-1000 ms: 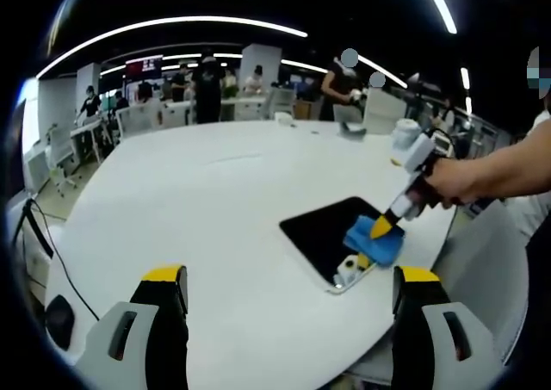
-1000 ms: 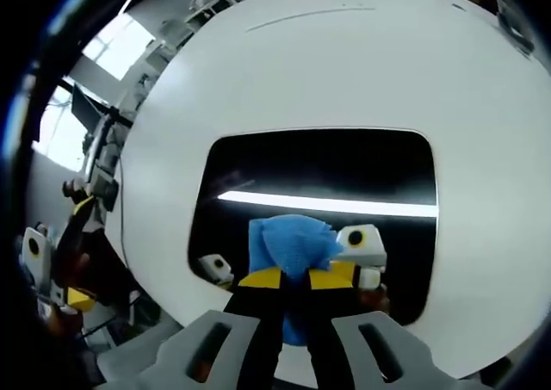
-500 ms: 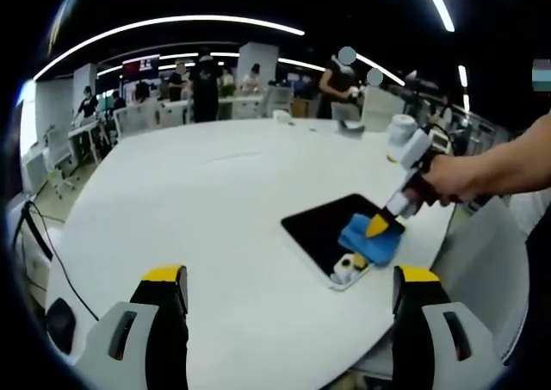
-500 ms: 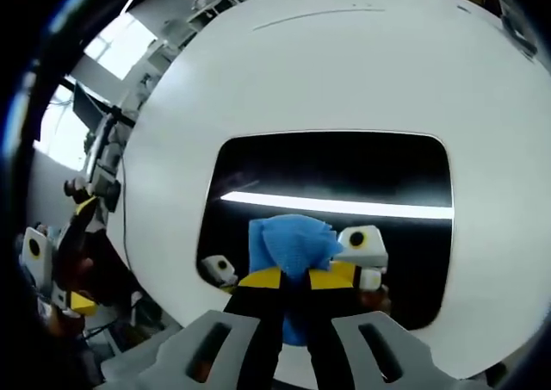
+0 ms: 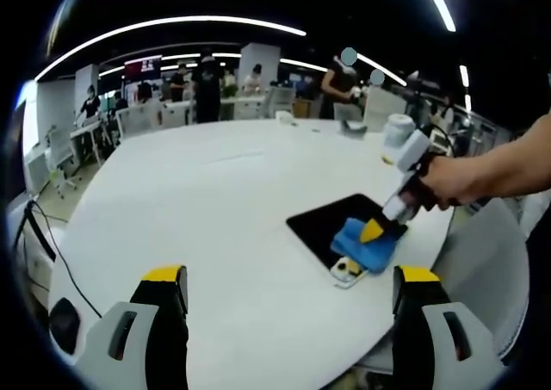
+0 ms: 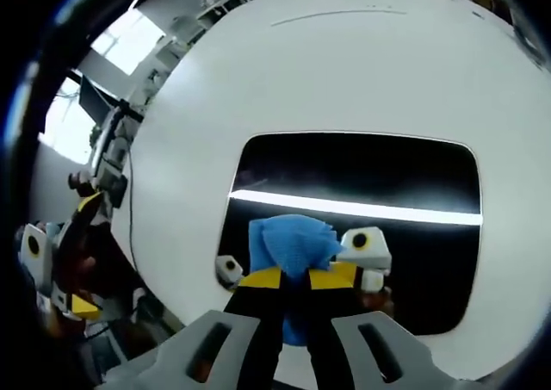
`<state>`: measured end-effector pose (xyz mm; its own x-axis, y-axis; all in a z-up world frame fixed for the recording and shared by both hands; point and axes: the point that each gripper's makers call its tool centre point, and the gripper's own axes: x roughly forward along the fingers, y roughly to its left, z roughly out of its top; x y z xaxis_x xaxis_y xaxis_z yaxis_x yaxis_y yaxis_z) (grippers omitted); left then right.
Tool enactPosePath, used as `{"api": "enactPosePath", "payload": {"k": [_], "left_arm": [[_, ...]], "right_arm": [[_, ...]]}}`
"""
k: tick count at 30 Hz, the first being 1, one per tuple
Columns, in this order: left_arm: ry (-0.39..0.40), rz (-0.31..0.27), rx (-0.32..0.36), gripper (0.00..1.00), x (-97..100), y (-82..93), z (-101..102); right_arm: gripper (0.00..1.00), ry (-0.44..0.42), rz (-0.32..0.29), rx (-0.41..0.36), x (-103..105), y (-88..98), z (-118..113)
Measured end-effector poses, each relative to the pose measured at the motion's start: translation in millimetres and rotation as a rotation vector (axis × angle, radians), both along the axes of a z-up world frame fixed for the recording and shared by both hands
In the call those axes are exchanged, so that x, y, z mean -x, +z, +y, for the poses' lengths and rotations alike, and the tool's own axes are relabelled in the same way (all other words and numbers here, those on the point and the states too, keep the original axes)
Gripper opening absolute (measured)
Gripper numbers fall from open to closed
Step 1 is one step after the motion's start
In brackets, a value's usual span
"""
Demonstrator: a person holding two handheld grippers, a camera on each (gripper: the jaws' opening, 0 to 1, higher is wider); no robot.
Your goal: Wipe the mirror surface with the cleaning cloth until all visible marks leave the cleaned area.
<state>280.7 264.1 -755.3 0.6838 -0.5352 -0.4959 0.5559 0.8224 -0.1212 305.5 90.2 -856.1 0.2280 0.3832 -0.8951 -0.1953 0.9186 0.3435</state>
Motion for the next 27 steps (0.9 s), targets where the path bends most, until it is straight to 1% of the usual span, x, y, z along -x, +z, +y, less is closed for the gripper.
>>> {"api": "enactPosePath", "payload": {"k": [2, 14, 23, 27], "left_arm": [[0.001, -0.001, 0.002, 1.00, -0.3, 0.4, 0.4], [0.003, 0.003, 0.011, 1.00, 3.5, 1.0, 2.0], [-0.003, 0.005, -0.003, 1.00, 6.8, 0.5, 3.1], [-0.002, 0.008, -0.004, 1.00, 9.9, 0.6, 7.0]], "right_arm": [[0.04, 0.019, -0.007, 0.010, -1.2, -0.5, 2.2], [0.04, 0.039, -0.006, 0.003, -5.3, -1.8, 17.4], [0.04, 0.057, -0.007, -0.013, -5.2, -0.6, 36.9], [0.04, 0.072, -0.013, -0.003, -3.2, 0.5, 40.1]]}}
